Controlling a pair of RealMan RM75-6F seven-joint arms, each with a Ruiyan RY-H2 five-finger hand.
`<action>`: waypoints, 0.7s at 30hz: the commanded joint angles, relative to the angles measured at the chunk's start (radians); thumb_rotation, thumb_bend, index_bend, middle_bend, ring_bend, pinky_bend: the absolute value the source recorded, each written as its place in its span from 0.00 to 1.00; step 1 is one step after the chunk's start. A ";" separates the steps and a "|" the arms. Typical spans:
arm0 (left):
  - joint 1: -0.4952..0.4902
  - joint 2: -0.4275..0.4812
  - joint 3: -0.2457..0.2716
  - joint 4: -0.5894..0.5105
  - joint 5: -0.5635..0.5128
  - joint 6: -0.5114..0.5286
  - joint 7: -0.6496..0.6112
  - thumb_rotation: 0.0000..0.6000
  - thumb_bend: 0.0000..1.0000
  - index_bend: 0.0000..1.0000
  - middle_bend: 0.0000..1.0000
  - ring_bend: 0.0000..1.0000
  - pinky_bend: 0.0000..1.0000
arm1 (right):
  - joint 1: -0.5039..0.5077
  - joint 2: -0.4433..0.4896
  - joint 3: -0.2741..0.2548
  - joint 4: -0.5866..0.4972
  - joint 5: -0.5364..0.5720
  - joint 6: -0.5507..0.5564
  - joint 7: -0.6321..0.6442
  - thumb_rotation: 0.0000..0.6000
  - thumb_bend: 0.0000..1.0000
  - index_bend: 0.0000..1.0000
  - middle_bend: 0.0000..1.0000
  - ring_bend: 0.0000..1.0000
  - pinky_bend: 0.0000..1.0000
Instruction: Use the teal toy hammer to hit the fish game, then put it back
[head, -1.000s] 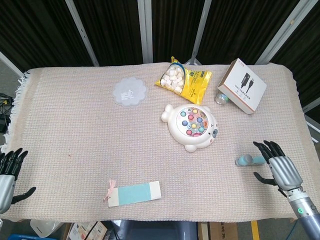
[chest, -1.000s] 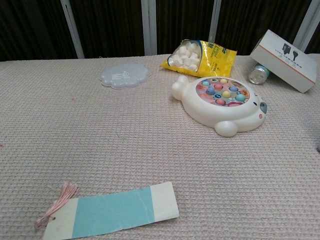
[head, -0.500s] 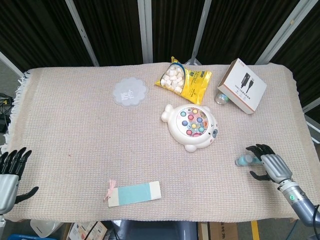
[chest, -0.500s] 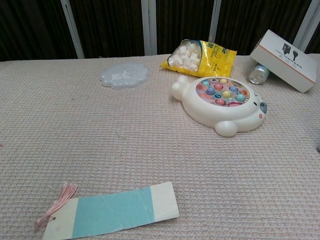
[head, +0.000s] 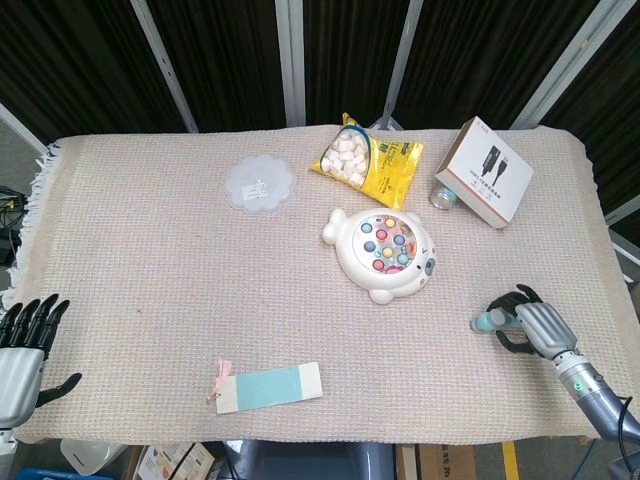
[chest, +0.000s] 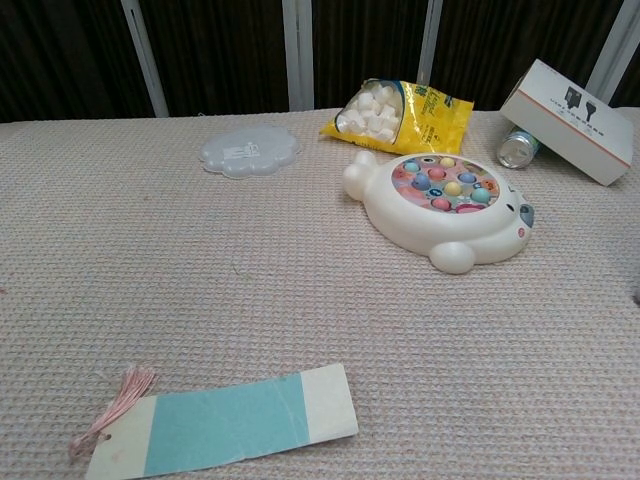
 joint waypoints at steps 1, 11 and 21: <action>0.001 0.000 -0.001 -0.005 -0.001 0.000 0.007 1.00 0.12 0.00 0.00 0.00 0.00 | 0.003 -0.008 -0.003 0.016 -0.002 0.005 0.013 1.00 0.49 0.40 0.34 0.23 0.08; -0.001 -0.002 -0.004 -0.018 -0.011 -0.008 0.028 1.00 0.12 0.00 0.00 0.00 0.00 | 0.016 -0.032 -0.012 0.061 0.001 -0.010 0.044 1.00 0.50 0.40 0.36 0.24 0.08; 0.000 -0.001 -0.005 -0.023 -0.014 -0.010 0.035 1.00 0.12 0.00 0.00 0.00 0.00 | 0.020 -0.052 -0.021 0.091 0.003 -0.006 0.068 1.00 0.52 0.46 0.41 0.29 0.10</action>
